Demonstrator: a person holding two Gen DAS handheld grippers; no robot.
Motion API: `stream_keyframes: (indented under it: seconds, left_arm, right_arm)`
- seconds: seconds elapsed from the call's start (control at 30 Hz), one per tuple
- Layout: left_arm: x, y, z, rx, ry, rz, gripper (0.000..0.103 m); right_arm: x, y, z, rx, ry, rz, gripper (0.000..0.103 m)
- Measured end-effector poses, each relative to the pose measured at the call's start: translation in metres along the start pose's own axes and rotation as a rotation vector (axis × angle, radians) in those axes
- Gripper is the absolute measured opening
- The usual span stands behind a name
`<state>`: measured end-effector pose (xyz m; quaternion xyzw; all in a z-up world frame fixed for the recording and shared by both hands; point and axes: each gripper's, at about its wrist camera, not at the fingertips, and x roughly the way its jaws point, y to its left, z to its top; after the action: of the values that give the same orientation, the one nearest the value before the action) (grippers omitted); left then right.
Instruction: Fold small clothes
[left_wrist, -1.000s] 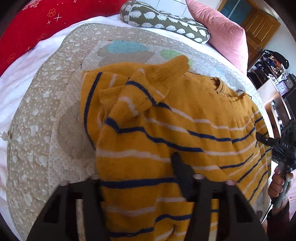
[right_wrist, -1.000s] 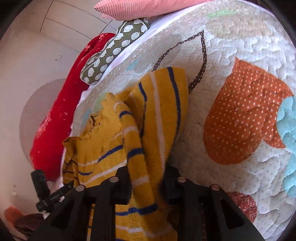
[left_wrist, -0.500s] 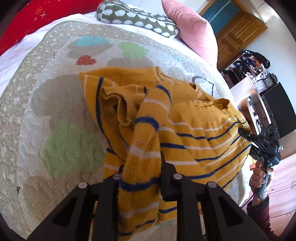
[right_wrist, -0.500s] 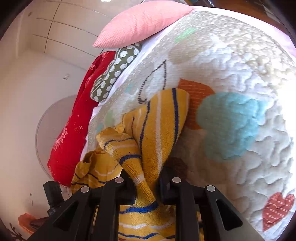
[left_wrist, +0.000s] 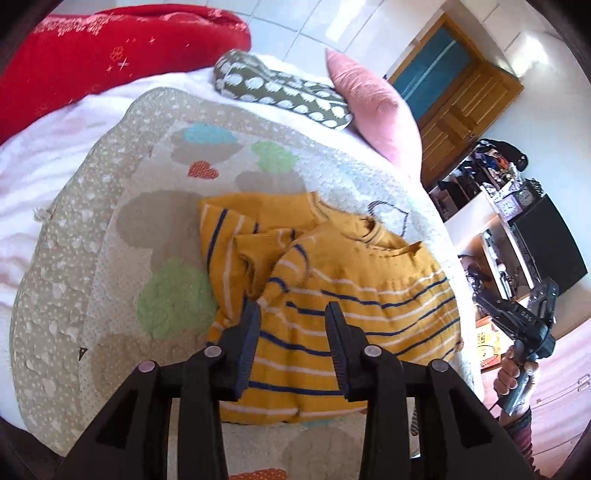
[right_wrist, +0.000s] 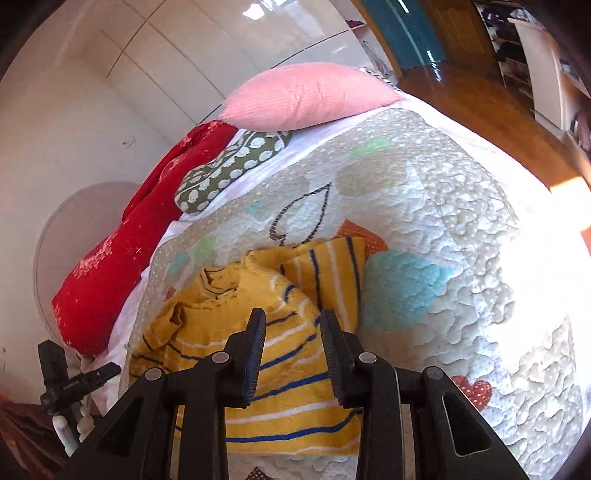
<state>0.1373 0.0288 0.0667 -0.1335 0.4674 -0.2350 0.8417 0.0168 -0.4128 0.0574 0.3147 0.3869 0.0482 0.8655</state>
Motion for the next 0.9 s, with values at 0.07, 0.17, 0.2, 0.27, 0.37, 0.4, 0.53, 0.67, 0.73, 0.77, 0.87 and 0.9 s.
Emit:
stream_keyframes:
  seconds: [0.07, 0.17, 0.2, 0.27, 0.37, 0.4, 0.53, 0.67, 0.73, 0.77, 0.87, 0.9]
  left_arm:
    - [0.008, -0.024, 0.001, 0.062, 0.015, -0.037, 0.047]
    - [0.043, -0.061, -0.002, 0.192, 0.086, -0.007, 0.048]
    - [0.058, -0.069, -0.005, 0.230, 0.113, 0.000, 0.048]
    - [0.090, -0.077, -0.005, 0.253, 0.168, 0.006, 0.048]
    - [0.128, -0.067, 0.009, 0.234, 0.175, 0.080, 0.048]
    - [0.136, -0.057, 0.017, 0.212, 0.159, 0.115, 0.048]
    - [0.151, 0.002, 0.050, 0.019, 0.131, 0.102, 0.039]
    - [0.150, 0.052, 0.059, -0.170, 0.115, -0.054, 0.035]
    - [0.148, 0.069, 0.056, -0.254, 0.103, -0.149, 0.035]
    - [0.147, 0.078, 0.054, -0.298, 0.098, -0.193, 0.035]
    - [0.147, 0.103, 0.048, -0.451, 0.081, -0.306, 0.034]
    - [0.144, 0.111, 0.047, -0.493, 0.069, -0.317, 0.034]
  right_arm:
    - [0.017, 0.017, -0.005, -0.046, 0.044, 0.036, 0.033]
    - [0.057, 0.037, -0.011, -0.106, 0.120, 0.036, 0.033]
    - [0.071, 0.043, -0.013, -0.119, 0.142, 0.036, 0.033]
    - [0.095, 0.047, -0.015, -0.142, 0.185, 0.028, 0.033]
    - [0.126, 0.046, -0.009, -0.169, 0.209, -0.031, 0.033]
    - [0.132, 0.044, -0.005, -0.178, 0.206, -0.060, 0.033]
    - [0.145, 0.015, 0.023, -0.133, 0.171, -0.147, 0.032]
    - [0.147, -0.028, 0.041, 0.050, 0.156, -0.043, 0.030]
    - [0.145, -0.043, 0.043, 0.141, 0.142, 0.022, 0.029]
    - [0.145, -0.051, 0.044, 0.186, 0.135, 0.052, 0.028]
    - [0.140, -0.070, 0.042, 0.302, 0.121, 0.133, 0.027]
    - [0.137, -0.075, 0.042, 0.337, 0.114, 0.149, 0.027]
